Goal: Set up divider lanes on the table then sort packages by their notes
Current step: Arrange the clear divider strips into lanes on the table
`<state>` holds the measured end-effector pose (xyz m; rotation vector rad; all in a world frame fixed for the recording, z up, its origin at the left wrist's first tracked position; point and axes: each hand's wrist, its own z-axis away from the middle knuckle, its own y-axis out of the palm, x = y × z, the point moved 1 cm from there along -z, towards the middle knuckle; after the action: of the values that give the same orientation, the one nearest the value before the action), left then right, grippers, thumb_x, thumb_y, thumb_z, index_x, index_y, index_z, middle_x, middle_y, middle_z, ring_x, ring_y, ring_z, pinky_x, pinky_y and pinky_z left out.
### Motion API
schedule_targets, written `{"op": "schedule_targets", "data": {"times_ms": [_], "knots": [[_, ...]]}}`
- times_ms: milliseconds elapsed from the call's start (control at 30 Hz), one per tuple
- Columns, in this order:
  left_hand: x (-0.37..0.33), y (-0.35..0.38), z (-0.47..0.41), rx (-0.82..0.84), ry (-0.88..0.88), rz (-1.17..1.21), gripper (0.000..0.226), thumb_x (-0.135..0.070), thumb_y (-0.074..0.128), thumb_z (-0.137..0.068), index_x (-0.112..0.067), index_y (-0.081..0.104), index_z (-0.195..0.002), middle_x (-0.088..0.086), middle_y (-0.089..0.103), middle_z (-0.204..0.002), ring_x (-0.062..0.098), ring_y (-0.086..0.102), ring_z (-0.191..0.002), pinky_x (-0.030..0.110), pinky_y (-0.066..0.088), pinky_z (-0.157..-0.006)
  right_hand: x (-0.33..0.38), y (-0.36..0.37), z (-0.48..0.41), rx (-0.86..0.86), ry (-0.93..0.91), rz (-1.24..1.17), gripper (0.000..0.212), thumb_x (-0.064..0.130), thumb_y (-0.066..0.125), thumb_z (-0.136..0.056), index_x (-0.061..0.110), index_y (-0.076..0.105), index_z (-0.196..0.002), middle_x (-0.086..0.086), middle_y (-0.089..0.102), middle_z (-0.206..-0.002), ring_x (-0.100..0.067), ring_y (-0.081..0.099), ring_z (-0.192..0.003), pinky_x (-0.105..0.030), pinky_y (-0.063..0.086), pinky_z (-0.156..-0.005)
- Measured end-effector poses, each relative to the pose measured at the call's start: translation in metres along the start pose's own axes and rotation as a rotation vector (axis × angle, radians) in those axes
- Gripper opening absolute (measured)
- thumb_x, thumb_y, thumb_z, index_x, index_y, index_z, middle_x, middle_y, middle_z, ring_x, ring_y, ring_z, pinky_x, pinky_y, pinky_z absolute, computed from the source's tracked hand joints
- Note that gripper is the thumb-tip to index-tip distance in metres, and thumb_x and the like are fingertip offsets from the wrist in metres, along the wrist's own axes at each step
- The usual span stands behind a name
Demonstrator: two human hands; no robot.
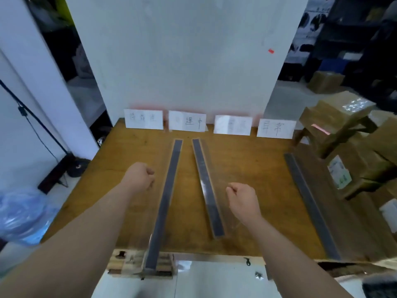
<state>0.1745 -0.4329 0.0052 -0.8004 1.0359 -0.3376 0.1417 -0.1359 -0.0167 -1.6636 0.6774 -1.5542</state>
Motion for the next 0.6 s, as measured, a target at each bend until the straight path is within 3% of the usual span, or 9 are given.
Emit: {"op": "schedule_targets", "data": {"times_ms": [100, 200, 267, 333, 467, 600], "knots": [[0.029, -0.032, -0.013, -0.045, 0.003, 0.025, 0.022, -0.009, 0.061, -0.093, 0.001, 0.066, -0.111, 0.012, 0.072, -0.081, 0.023, 0.070, -0.075, 0.041, 0.059, -0.077, 0.040, 0.026, -0.007, 0.016, -0.020, 0.012, 0.031, 0.019, 0.047, -0.096, 0.011, 0.063, -0.071, 0.001, 0.062, -0.068, -0.017, 0.057, -0.068, -0.031, 0.044, -0.060], [0.053, -0.065, -0.026, -0.082, 0.021, 0.000, 0.012, -0.011, 0.059, -0.093, -0.004, 0.069, -0.092, 0.009, 0.072, -0.075, 0.021, 0.070, -0.073, 0.035, 0.058, -0.070, 0.078, 0.051, -0.013, 0.018, -0.022, 0.009, 0.032, 0.019, 0.047, -0.095, 0.015, 0.059, -0.066, 0.001, 0.061, -0.069, -0.019, 0.058, -0.069, -0.032, 0.044, -0.062], [0.068, -0.084, -0.037, -0.094, 0.035, -0.026, 0.023, -0.012, 0.057, -0.093, -0.007, 0.066, -0.072, 0.007, 0.070, -0.069, 0.021, 0.068, -0.070, 0.030, 0.054, -0.063, 0.100, 0.068, -0.016, 0.027, -0.005, 0.021, 0.032, 0.019, 0.047, -0.096, 0.018, 0.058, -0.065, 0.003, 0.060, -0.069, -0.018, 0.057, -0.070, -0.030, 0.043, -0.061], [0.085, -0.103, -0.050, -0.085, 0.036, -0.056, 0.031, -0.012, 0.057, -0.091, -0.006, 0.064, -0.061, 0.009, 0.069, -0.065, 0.023, 0.068, -0.069, 0.034, 0.055, -0.065, 0.122, 0.084, -0.020, 0.033, 0.030, 0.025, 0.031, 0.021, 0.046, -0.096, 0.017, 0.061, -0.069, 0.004, 0.061, -0.070, -0.016, 0.059, -0.069, -0.032, 0.048, -0.062], [0.115, -0.131, -0.074, -0.036, 0.045, -0.137, 0.028, -0.009, 0.057, -0.087, 0.006, 0.067, -0.065, 0.016, 0.070, -0.071, 0.028, 0.067, -0.069, 0.038, 0.055, -0.068, 0.158, 0.118, -0.024, 0.021, 0.091, 0.029, 0.036, 0.018, 0.045, -0.095, 0.019, 0.051, -0.060, 0.003, 0.057, -0.064, -0.015, 0.056, -0.062, -0.027, 0.043, -0.052], [0.141, -0.144, -0.094, -0.024, 0.065, -0.190, 0.017, -0.007, 0.056, -0.082, -0.010, 0.060, -0.066, 0.015, 0.061, -0.069, 0.027, 0.061, -0.064, 0.041, 0.055, -0.068, 0.180, 0.148, -0.025, 0.001, 0.181, 0.053, 0.036, 0.018, 0.042, -0.098, 0.017, 0.053, -0.064, 0.000, 0.059, -0.067, -0.013, 0.055, -0.060, -0.023, 0.037, -0.049]]}}
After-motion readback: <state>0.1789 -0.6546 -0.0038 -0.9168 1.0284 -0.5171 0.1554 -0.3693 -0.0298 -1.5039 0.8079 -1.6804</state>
